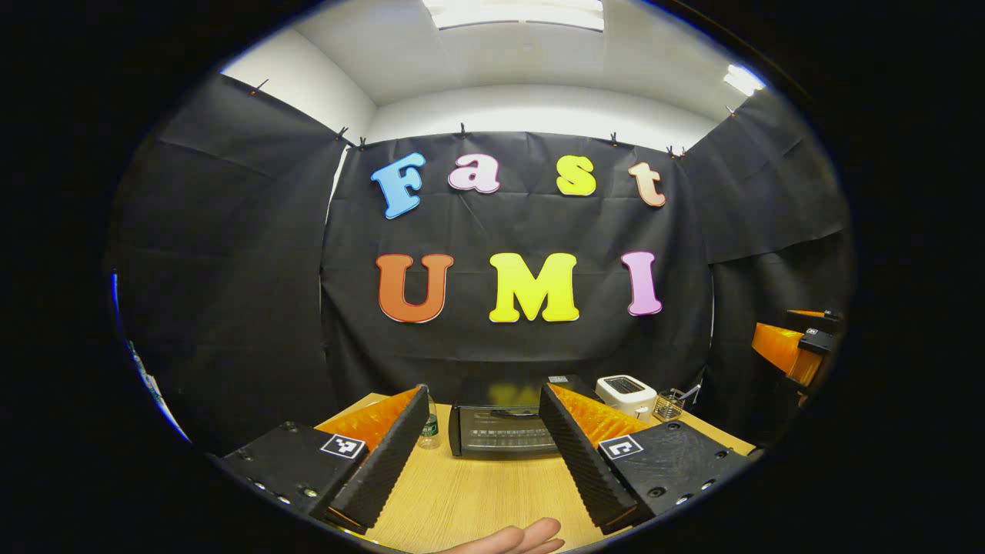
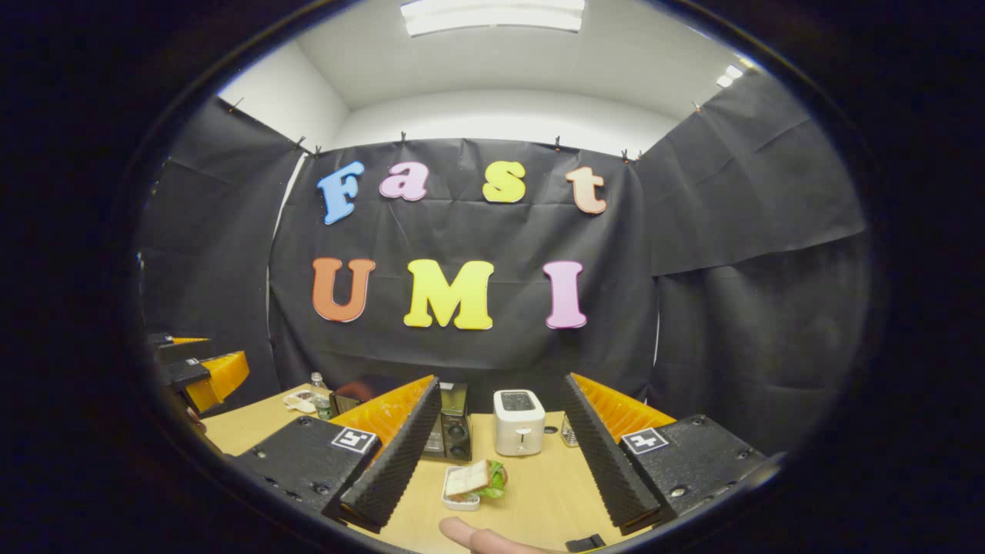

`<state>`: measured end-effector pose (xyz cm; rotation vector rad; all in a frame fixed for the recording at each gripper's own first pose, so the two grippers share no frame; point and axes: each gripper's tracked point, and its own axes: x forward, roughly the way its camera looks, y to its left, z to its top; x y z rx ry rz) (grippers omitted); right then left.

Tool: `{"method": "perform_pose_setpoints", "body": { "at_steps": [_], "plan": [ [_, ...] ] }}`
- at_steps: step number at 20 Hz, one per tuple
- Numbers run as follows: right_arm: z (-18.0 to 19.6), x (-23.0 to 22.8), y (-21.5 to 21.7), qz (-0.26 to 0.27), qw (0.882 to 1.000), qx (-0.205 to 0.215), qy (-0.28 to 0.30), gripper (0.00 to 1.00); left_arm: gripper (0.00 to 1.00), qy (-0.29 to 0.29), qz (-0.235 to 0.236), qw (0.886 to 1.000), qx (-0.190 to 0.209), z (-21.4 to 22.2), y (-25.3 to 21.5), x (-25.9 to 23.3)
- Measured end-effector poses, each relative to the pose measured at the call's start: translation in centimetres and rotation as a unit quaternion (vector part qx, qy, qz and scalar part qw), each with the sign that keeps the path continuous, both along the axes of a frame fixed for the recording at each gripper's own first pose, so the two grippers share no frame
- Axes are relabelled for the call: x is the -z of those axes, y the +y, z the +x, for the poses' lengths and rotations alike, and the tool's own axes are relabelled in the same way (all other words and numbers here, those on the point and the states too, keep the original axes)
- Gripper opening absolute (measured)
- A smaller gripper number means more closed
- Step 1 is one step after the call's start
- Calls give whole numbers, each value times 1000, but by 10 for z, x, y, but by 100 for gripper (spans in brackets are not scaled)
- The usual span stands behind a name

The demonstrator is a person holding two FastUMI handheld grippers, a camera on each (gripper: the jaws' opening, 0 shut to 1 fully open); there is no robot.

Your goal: Open the electric oven with the left hand, put the food in, and close the electric oven.

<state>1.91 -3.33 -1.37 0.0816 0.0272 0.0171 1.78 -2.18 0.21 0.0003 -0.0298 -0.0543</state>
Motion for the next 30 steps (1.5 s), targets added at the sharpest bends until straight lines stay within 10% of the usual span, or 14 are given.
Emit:
{"method": "perform_pose_setpoints", "body": {
  "at_steps": [19, 30],
  "plan": [
    [74, 34, -65, -10, 1000, 22, 10, 95, 95, 149, 20, 988, 25, 248, -73, 132],
    [72, 50, -90, -3, 999, 29, 19, 95, 95, 246, 46, 967, 41, 277, -99, 198]
  ]
}}
